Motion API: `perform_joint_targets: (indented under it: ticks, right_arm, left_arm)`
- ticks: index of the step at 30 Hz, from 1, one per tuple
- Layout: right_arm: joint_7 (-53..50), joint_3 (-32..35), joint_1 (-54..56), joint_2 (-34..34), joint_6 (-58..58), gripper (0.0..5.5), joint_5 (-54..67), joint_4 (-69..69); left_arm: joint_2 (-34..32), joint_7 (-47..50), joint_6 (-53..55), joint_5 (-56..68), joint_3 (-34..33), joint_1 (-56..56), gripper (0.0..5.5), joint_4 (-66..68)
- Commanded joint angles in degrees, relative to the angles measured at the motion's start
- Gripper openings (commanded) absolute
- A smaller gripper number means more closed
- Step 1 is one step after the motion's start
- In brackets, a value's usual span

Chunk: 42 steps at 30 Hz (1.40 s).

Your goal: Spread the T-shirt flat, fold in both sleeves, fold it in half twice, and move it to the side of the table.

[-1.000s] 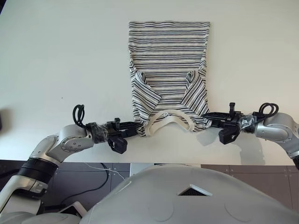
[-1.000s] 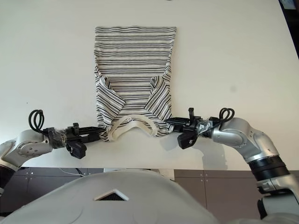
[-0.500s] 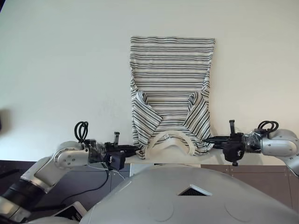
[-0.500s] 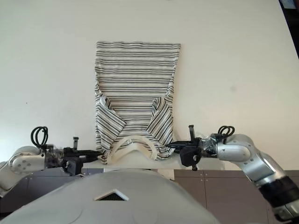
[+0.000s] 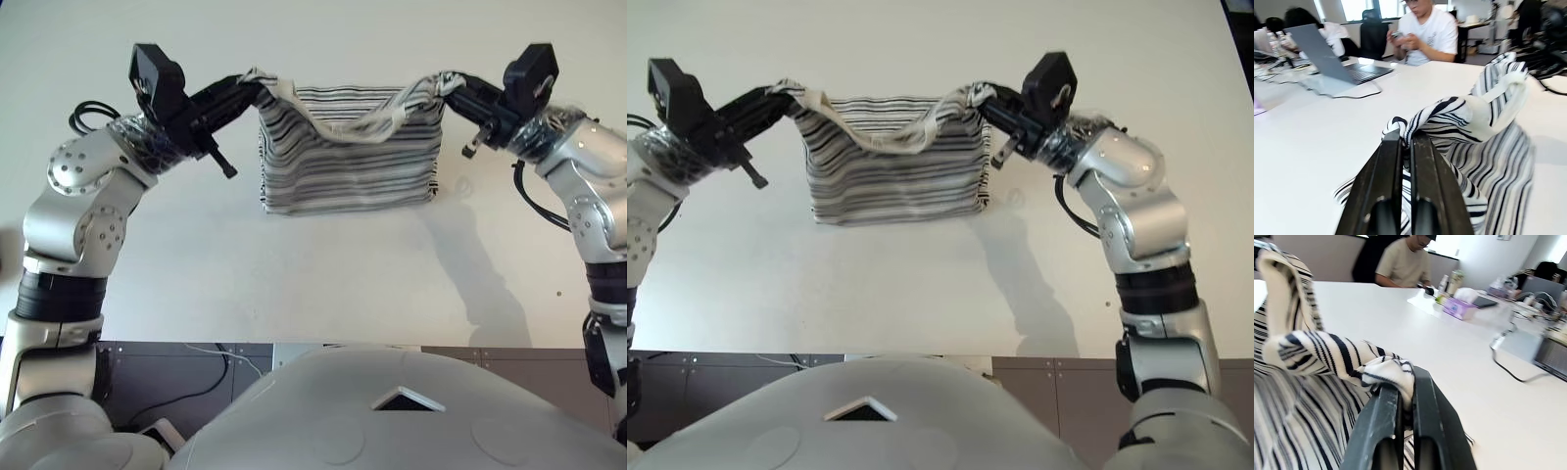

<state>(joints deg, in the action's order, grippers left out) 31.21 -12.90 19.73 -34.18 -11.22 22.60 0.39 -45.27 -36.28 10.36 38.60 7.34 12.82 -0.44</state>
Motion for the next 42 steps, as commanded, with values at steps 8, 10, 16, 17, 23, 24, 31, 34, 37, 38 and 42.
perform_joint_targets:
  ticks: [8, 10, 16, 17, 23, 24, 31, 34, 37, 38, 42]
  right_arm:
    - [-13.46, -0.02, 12.75, 15.38, 12.81, 0.10, -20.03, 31.64]
    - [-13.01, 1.17, 12.90, 15.63, 13.29, 0.10, -20.25, 31.61]
    - [-13.02, 0.70, 12.62, 15.90, 13.88, 0.38, -24.68, 33.77]
    - [-13.20, 0.48, 13.18, 16.29, 14.19, 0.46, -25.57, 35.08]
    - [-18.80, 2.88, 20.39, 20.77, 16.60, 1.68, -27.69, 48.12]
    - [-19.99, 3.25, 22.65, 21.91, 16.91, 1.83, -27.92, 52.53]
    - [-24.10, 1.20, 30.90, 22.33, 19.41, 2.23, -34.13, 69.13]
    - [-19.57, -3.67, 31.12, 21.27, 18.70, 2.23, -40.02, 72.78]
    - [-14.21, -8.37, 29.32, 18.29, 20.00, 2.23, -45.51, 74.67]
    - [-12.34, -9.41, 28.67, 17.16, 20.80, 2.23, -46.63, 74.75]
    - [2.15, -14.81, 22.27, 7.14, 32.14, 2.23, -50.13, 69.32]
  left_arm:
    - [20.21, 1.34, -23.01, -27.91, 4.71, 20.09, 0.11, 48.72]
    - [21.49, 0.22, -25.59, -28.77, 3.53, 21.57, 0.11, 51.33]
    - [23.44, 3.94, -28.84, -35.77, 3.60, 24.49, 0.10, 59.35]
    - [23.66, 5.25, -28.73, -36.99, 3.57, 25.11, 0.32, 61.03]
    - [24.45, 11.18, -27.18, -39.69, 0.77, 27.29, 1.30, 66.99]
    - [24.56, 13.29, -26.18, -39.94, 0.08, 28.06, 1.32, 68.30]
    - [24.00, 20.16, -23.78, -38.33, -6.00, 29.74, 1.32, 70.27]
    - [23.91, 21.61, -23.53, -35.47, -10.43, 27.64, 1.32, 68.51]
    - [25.97, 23.43, -22.55, -29.02, -17.11, 24.87, 1.32, 63.10]
    - [26.72, 24.01, -21.97, -27.54, -18.54, 23.89, 1.32, 61.06]
    - [28.67, 26.48, -18.95, -26.33, -19.82, 17.10, 1.32, 49.52]
